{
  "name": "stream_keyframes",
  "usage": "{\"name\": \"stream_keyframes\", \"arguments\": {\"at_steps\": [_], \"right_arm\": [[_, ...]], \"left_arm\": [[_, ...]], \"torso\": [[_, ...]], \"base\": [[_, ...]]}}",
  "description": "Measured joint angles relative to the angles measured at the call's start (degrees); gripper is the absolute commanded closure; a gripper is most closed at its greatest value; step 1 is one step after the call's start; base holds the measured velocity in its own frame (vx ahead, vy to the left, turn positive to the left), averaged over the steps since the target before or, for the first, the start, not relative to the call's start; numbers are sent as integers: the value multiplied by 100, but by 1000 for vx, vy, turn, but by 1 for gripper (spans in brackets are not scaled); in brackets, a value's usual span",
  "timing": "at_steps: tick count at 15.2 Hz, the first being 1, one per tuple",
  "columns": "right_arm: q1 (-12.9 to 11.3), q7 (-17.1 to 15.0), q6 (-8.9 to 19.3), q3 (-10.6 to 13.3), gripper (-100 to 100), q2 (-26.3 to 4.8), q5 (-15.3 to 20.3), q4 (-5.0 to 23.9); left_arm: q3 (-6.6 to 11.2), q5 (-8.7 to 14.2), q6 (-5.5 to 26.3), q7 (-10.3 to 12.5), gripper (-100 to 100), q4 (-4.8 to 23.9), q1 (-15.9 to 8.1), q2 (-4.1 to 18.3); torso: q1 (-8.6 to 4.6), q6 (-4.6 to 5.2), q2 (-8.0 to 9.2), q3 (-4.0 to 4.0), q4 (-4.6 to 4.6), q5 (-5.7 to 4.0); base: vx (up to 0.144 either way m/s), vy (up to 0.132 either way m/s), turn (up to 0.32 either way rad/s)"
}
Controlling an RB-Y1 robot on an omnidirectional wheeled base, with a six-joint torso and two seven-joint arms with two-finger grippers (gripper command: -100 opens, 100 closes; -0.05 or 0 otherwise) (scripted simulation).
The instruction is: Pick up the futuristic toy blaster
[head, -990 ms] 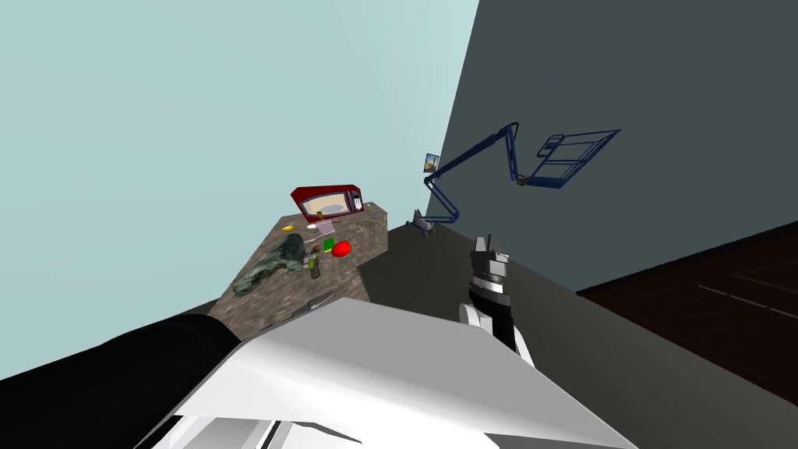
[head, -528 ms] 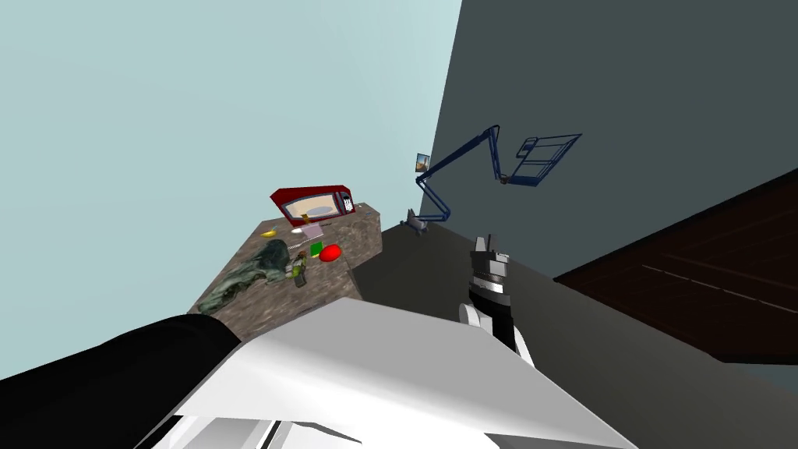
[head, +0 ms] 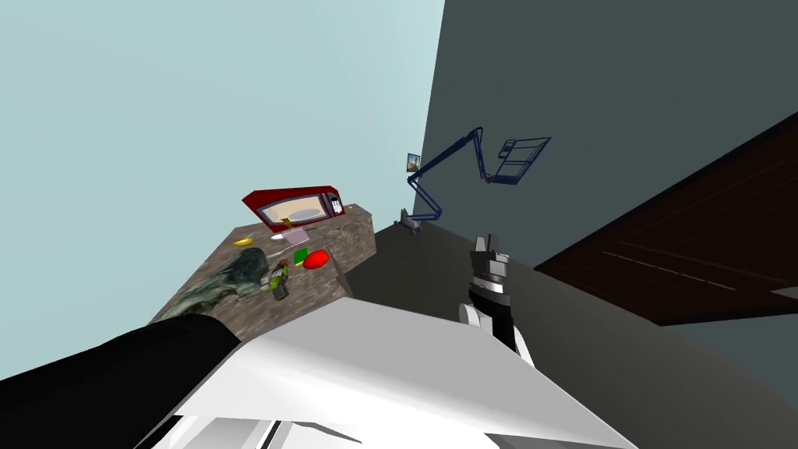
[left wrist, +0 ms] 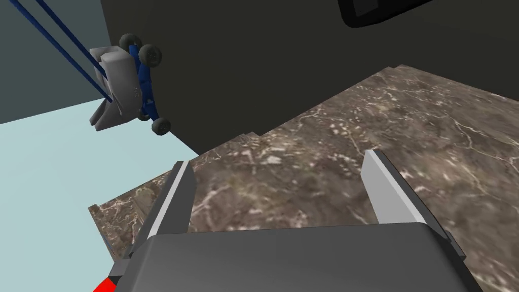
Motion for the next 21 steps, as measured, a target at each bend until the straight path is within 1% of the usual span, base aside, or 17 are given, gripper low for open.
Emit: {"name": "stream_keyframes", "arguments": {"at_steps": [3,7,8,10,11,12,14,15,16,18,19,20,21], "right_arm": [[0,0,0,0,0,0,0,0],[0,0,0,0,0,0,0,0],[0,0,0,0,0,0,0,0],[1,0,0,0,0,0,0,0],[1,0,0,-1,0,0,0,0],[1,0,0,-1,0,0,0,0],[0,0,0,-1,0,0,0,0],[0,0,0,0,0,0,0,0],[1,0,0,-1,0,-1,0,0],[1,0,0,-1,0,-1,0,0],[1,0,0,-1,0,-1,0,0],[1,0,0,-1,0,-1,0,0],[1,0,0,-1,0,-1,0,0]], "left_arm": [[-355,189,-10,3,-100,158,-24,332],[-803,468,-29,-19,-100,331,24,824],[-928,533,-27,23,-100,374,-11,983],[-1199,602,-52,78,-100,539,-53,1180],[-1305,658,-59,49,-100,589,-22,1259],[-1368,687,-101,35,-100,642,6,1333],[-1538,815,-116,39,-100,659,39,1580],[-1660,845,-108,72,-100,707,4,1703],[-1756,875,-89,80,-100,750,-6,1767],[-1941,1009,-30,61,-100,744,8,2003],[-2065,985,-40,125,-100,849,-46,2097],[-2163,1000,-88,167,-100,949,-40,2173],[-2272,1077,-151,162,-100,1014,2,2297]], "torso": [[0,0,0,0,0,0],[-1,0,-7,-4,-2,0],[-1,2,-9,-5,-2,-1],[1,0,-15,-8,-3,0],[4,-3,-18,-10,-4,1],[6,-4,-13,-8,-3,1],[7,0,-9,-6,-2,1],[11,2,-13,-7,-3,2],[15,-1,-14,-8,-3,4],[20,0,-16,-9,-3,4],[22,1,-17,-10,-4,5],[22,-1,-18,-11,-4,5],[25,0,-23,-13,-5,4]], "base": [[46,-41,-152],[61,-38,-144],[72,-32,-119],[95,-25,-113],[70,-12,-8],[63,-16,-81],[68,-6,-140],[82,11,-136],[84,19,-118],[81,22,-112],[92,20,-113],[107,35,-99],[132,57,-165]]}}
